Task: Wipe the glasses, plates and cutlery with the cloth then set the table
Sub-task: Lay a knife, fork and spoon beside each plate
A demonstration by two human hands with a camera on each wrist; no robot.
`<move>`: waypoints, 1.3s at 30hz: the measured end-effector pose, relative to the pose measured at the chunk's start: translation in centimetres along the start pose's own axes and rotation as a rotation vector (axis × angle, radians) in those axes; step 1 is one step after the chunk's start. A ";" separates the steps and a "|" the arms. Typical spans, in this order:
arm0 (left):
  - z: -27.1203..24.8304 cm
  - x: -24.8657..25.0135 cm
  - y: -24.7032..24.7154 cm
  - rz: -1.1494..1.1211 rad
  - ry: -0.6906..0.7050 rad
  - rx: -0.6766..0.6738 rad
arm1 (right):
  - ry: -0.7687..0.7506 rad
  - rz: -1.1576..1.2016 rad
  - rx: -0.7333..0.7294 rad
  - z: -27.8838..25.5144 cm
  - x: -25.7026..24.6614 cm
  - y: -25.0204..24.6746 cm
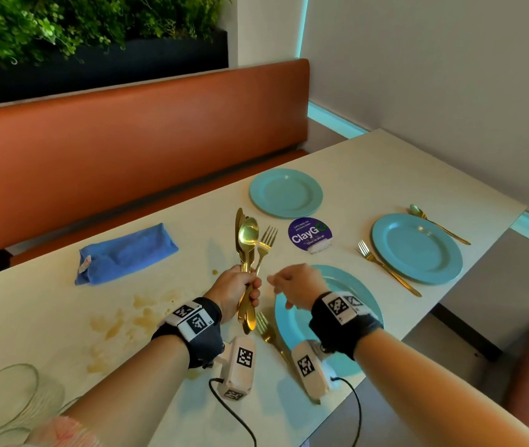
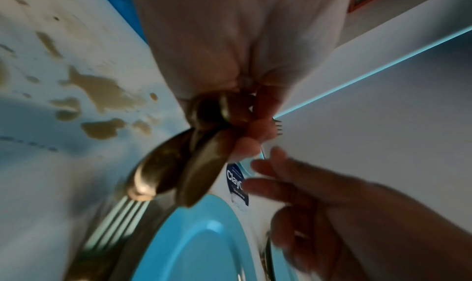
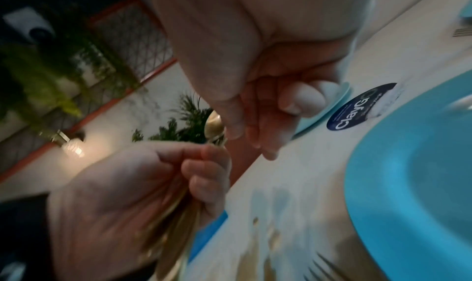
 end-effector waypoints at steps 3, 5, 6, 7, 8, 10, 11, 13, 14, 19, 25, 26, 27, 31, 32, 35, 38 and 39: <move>0.3 0.7 2.0 0.060 0.012 -0.067 | -0.054 0.085 0.031 0.9 -1.2 -2.1; 0.5 1.5 3.4 0.100 0.041 -0.118 | -0.057 0.105 0.053 1.5 -1.3 -3.1; 0.6 1.8 3.9 0.111 0.054 -0.137 | -0.046 0.127 0.054 1.8 -1.1 -3.5; 0.8 2.1 4.3 0.123 0.060 -0.148 | -0.028 0.149 0.054 2.2 -0.9 -3.9; 0.9 2.4 4.5 0.143 0.066 -0.155 | -0.008 0.163 0.055 2.5 -0.8 -4.4; 1.3 2.9 4.6 0.213 0.072 -0.160 | -0.003 0.077 0.117 3.0 -1.0 -5.8; 1.6 3.2 4.4 0.257 0.077 -0.162 | -0.035 -0.030 0.193 3.1 -1.6 -6.8; 2.0 3.7 4.0 0.323 0.080 -0.169 | -0.160 -0.258 0.304 3.2 -3.4 -7.8; 2.1 4.0 3.8 0.339 0.077 -0.176 | -0.243 -0.338 0.305 3.1 -4.4 -7.7; 2.8 4.8 2.7 0.386 0.046 -0.219 | -0.483 -0.633 0.149 2.9 -7.2 -5.5; 5.1 5.7 0.7 0.368 -0.001 -0.178 | -0.535 -0.819 -0.043 6.6 -8.3 -3.6; 5.9 6.1 -0.1 0.367 -0.001 -0.133 | -0.518 -0.844 -0.067 7.6 -8.3 -3.8; 6.6 6.6 -1.0 0.381 0.005 -0.072 | -0.484 -0.862 -0.085 8.7 -8.2 -4.2; 9.4 8.6 -6.2 0.315 0.045 0.211 | -0.243 -0.840 -0.078 14.5 -6.8 -6.3; 10.0 9.1 -7.3 0.290 0.054 0.264 | -0.196 -0.810 -0.065 16.1 -6.8 -6.6; 11.7 10.2 -9.8 0.233 0.060 0.353 | -0.117 -0.763 -0.035 20.6 -7.5 -6.3; 13.1 10.9 -11.2 0.176 0.061 0.374 | -0.042 -0.635 0.004 23.7 -8.9 -5.5; 13.5 11.0 -11.5 0.158 0.061 0.381 | -0.025 -0.597 0.007 24.4 -9.3 -5.1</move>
Point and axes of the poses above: each hand's wrist, its own z-axis towards the middle knuckle, its own y-axis out of the palm, x = y × z, the point moved 9 cm from there along z, towards the middle knuckle, and after that the axes turned 6 degrees about y, right-handed, at the moved point
